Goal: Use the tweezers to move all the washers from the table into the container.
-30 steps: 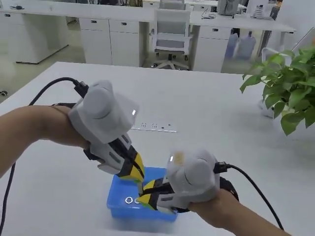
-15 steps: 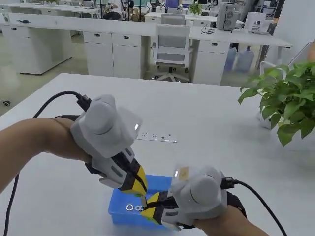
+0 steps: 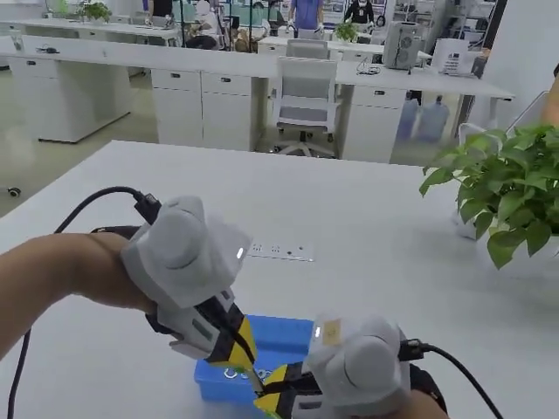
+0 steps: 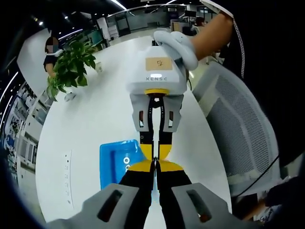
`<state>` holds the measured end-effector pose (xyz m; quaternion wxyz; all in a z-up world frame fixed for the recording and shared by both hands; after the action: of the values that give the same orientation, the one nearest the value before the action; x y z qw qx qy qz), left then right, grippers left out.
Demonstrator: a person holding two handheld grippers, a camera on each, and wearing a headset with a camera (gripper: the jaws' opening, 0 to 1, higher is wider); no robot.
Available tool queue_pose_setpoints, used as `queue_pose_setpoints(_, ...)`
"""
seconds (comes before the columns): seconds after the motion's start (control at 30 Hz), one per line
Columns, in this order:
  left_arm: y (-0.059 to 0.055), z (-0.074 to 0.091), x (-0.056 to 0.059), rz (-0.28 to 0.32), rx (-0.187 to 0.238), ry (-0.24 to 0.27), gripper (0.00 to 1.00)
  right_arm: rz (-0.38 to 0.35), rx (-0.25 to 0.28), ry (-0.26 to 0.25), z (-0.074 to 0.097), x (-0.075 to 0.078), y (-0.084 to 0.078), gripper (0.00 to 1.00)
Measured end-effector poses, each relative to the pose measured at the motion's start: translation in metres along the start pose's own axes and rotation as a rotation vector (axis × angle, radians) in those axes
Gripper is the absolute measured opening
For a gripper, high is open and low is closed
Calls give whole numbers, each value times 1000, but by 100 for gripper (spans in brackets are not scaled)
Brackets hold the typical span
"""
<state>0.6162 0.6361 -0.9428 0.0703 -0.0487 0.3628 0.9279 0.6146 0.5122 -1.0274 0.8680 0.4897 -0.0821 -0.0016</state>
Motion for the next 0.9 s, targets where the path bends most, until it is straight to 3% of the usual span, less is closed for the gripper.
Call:
queue_pose_setpoints(0.53,-9,-4,13,-9,48,51,6,39,-41,-17,2,-8,-3,5)
queue_pose_setpoints(0.9,-20,-14,21,-25,34,59,7,40,-90,4,-3,-13,-10,5)
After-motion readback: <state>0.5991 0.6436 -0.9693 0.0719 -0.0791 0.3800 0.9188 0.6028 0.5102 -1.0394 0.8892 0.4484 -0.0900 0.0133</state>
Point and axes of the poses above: the centre of the closed fingertips' face, and the gripper's own axes: z roughly backward along the fingers, x roughly to its right, y roughly out of its top, the point moved 10 cm from there along z, roughly backward along the fingers, and after that the axes turned 7 degrees about x, right-handed, at the moved point
